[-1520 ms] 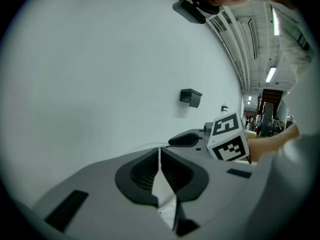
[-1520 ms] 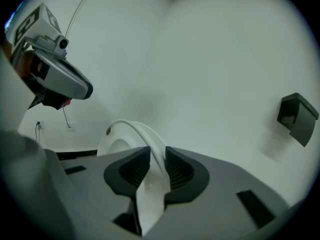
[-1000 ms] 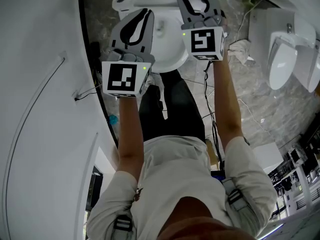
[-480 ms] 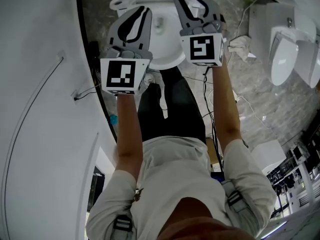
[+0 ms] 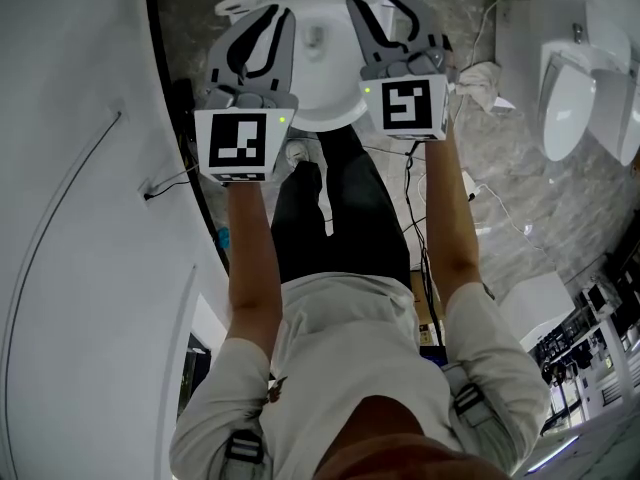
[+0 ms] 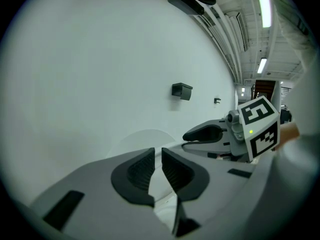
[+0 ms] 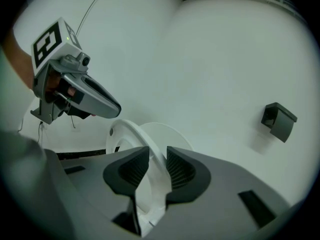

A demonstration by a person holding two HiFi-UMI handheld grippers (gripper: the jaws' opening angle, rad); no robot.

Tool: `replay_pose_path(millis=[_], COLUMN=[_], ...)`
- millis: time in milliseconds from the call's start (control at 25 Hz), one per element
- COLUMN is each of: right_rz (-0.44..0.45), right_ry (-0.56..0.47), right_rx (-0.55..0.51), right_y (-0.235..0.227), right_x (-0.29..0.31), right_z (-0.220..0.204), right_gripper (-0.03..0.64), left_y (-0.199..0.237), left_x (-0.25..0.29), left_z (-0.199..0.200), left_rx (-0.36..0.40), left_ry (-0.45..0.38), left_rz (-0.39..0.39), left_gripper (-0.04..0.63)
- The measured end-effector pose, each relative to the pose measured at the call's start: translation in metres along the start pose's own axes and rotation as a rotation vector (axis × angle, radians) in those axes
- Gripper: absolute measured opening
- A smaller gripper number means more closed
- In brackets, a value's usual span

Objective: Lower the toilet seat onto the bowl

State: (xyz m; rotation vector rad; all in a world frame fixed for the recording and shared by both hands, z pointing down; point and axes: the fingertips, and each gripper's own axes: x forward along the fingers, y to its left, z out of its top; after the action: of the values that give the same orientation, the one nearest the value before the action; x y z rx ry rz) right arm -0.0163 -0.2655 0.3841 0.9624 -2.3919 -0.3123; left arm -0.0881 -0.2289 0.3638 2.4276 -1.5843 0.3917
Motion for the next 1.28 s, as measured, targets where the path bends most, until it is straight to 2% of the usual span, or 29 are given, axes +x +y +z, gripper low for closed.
replay_pose_path(millis=[320,840,1040,1280], right_rz=[0.01,0.034,0.036,0.04], right_ry=[0.012,0.032,0.038,0.05], right_rx=[-0.004,-0.014,-0.018,-0.016], right_y=[0.016,0.048,0.058,0.066], right_x=[-0.019,-0.048,-0.056,-0.063], right_z=[-0.007,-0.016,-0.018,-0.021], right_gripper=[0.129,0.132,0.133,0.135], left_y=[-0.007,-0.023,-0.026,-0.03], left_x=[-0.005,-0.026,-0.037,-0.044], left_z=[-0.012,-0.04,-0.046,-0.051], left_rx=[0.02,0.02,-0.02,-0.03], left_ry=[0.017,0.047,0.032,0.035], left_rz=[-0.023,-0.036,-0.045,-0.054], left_gripper=[0.094,0.114,0.114,0.117])
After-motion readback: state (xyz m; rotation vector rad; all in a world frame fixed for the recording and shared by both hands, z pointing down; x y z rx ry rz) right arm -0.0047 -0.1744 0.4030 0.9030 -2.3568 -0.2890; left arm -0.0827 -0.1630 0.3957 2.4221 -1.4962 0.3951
